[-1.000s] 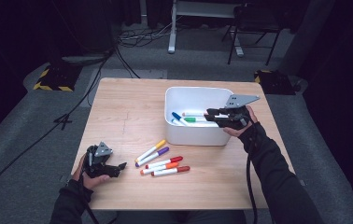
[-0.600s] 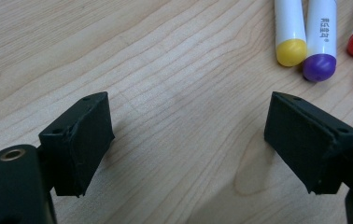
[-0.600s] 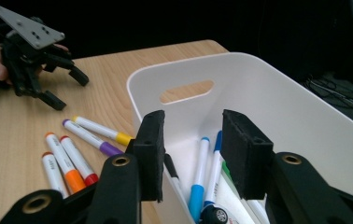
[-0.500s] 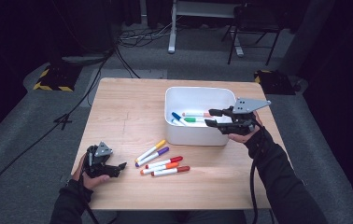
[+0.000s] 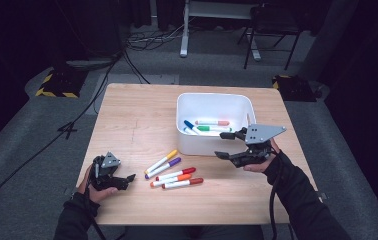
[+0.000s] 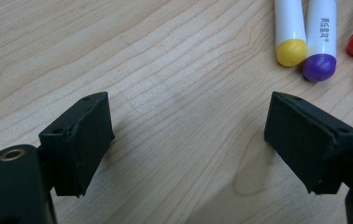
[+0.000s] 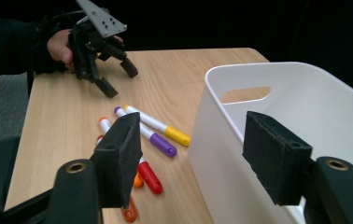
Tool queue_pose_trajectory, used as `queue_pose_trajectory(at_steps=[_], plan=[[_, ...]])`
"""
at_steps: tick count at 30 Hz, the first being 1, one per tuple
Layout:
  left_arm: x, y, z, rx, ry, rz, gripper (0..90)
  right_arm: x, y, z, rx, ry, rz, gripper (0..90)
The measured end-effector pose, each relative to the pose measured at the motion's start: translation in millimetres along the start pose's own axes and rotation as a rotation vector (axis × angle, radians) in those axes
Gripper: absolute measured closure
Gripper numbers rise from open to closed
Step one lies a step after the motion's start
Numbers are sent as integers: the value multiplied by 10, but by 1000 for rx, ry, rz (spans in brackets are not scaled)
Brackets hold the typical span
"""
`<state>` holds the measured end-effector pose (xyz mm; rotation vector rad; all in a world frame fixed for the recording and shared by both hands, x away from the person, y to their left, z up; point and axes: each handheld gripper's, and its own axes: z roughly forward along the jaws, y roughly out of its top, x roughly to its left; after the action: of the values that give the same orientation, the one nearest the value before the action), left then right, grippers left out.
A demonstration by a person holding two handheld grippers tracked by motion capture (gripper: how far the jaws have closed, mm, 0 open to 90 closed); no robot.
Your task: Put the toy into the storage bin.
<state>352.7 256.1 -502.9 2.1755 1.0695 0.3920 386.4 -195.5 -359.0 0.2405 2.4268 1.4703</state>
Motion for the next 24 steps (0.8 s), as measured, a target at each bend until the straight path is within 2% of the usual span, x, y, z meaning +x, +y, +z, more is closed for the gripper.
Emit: queue_pose_trajectory(at_steps=[5,10,17,19,23,24], plan=[[0,0,-1,1,2,0,158,111,-121,76,21,32,1,340],[-1,0,0,1,0,-1,158,214,-326,208,30,84,2,357],[0,0,-1,1,1,0,157,405,-667,506,116,183,-6,379],[2,1,-2,3,0,4,158,438,-742,581,139,193,-6,381],[1,0,-2,5,-1,3,158,454,-864,689,145,205,12,399],[2,1,-2,4,0,4,158,451,-904,720,143,210,30,403]])
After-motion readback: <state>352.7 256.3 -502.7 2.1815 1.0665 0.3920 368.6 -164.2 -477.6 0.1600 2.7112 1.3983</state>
